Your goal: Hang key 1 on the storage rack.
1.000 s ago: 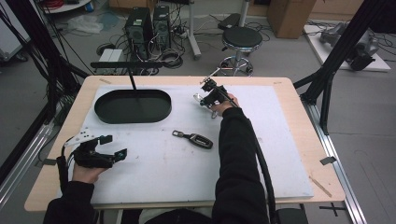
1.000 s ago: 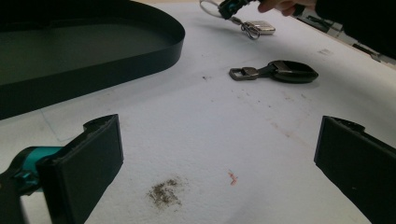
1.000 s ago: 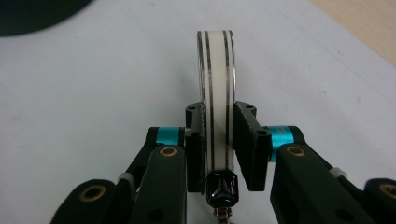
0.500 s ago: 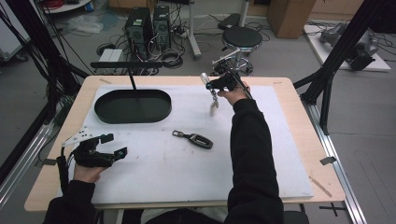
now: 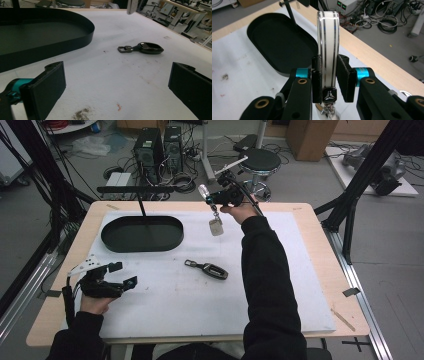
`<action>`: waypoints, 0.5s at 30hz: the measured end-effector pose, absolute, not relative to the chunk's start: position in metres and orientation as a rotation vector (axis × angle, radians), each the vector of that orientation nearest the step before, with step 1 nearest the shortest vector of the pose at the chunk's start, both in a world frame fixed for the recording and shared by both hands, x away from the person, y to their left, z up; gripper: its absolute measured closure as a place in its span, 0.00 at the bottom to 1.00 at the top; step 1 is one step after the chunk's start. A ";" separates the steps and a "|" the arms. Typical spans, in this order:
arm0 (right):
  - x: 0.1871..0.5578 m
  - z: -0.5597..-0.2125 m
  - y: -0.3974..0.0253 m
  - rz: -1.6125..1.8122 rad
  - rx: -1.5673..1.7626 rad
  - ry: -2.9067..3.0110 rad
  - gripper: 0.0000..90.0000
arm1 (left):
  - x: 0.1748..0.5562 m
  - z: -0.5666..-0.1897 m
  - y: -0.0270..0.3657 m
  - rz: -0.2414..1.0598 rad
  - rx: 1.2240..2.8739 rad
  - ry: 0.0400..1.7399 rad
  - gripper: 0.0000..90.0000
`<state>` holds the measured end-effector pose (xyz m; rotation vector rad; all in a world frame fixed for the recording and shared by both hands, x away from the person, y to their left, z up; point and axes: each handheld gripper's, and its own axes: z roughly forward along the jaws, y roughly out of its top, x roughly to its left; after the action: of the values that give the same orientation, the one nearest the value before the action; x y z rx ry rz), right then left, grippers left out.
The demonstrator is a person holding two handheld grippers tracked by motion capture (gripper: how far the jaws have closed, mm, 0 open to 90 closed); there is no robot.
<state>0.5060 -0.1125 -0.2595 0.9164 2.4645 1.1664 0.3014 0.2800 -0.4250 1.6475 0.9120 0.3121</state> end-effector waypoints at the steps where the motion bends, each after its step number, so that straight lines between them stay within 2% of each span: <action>1: 0.505 -0.258 -0.110 1.169 0.914 2.462 0.84 | 0.301 -0.425 0.280 0.313 1.651 0.911 0.02; 15: 0.504 -0.224 -0.072 1.233 0.785 2.460 0.84 | 0.302 -0.425 0.279 0.311 1.654 0.910 0.02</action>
<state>0.5041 -0.0717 -0.2237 0.7846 2.4604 1.2326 0.3022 0.2794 -0.4254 1.6545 0.9099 0.3108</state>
